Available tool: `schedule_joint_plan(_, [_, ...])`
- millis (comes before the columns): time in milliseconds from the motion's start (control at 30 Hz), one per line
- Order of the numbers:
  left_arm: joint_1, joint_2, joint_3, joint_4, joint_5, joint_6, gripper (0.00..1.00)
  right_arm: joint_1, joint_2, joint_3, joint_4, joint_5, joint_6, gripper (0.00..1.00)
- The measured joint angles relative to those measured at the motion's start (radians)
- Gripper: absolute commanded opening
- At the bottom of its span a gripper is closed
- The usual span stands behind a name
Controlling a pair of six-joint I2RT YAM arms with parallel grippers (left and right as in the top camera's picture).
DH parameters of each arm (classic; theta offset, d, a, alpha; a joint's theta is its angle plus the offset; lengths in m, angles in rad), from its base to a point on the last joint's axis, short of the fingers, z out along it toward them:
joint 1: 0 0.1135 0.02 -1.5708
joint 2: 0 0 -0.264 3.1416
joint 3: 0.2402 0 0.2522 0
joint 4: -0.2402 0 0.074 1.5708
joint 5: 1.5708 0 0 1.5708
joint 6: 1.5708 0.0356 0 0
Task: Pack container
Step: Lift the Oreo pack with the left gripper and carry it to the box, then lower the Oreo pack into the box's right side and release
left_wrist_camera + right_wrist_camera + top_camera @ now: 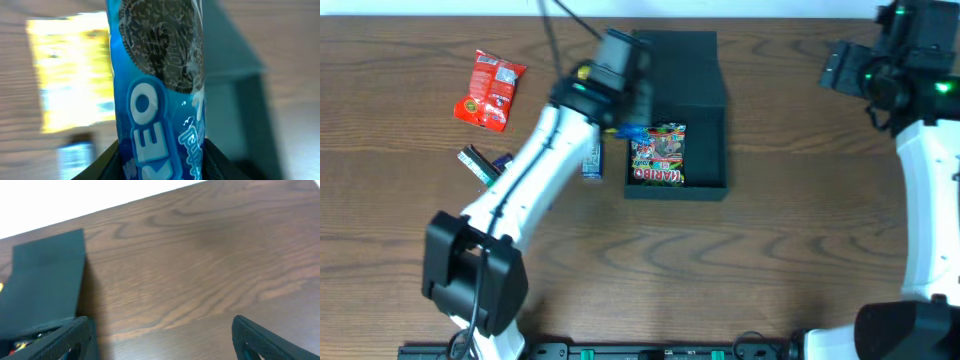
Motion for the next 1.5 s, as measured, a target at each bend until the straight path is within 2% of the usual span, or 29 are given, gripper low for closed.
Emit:
schedule_joint_plan(100, [-0.105,0.003,0.000,0.058,0.011,-0.098,0.14,-0.041,0.000,0.000,-0.010,0.000,0.000,0.91])
schedule_joint_plan(267, [-0.167,0.047,0.000,0.130,0.018,-0.182,0.13,-0.069,0.000,0.000,-0.071,0.000,0.000,0.91])
schedule_joint_plan(700, [-0.251,0.155,0.000,0.119,0.026,-0.313,0.12,-0.081,-0.037,0.000,-0.152,0.000,0.000,0.95])
schedule_joint_plan(933, [-0.253,0.226,0.000,0.116,0.040,-0.335,0.13,-0.081,-0.060,0.000,-0.170,0.000,0.000,0.95])
schedule_joint_plan(1500, [-0.254,0.259,0.000,0.183,0.050,-0.335,0.17,-0.081,-0.060,0.000,-0.171,-0.004,0.000,0.96])
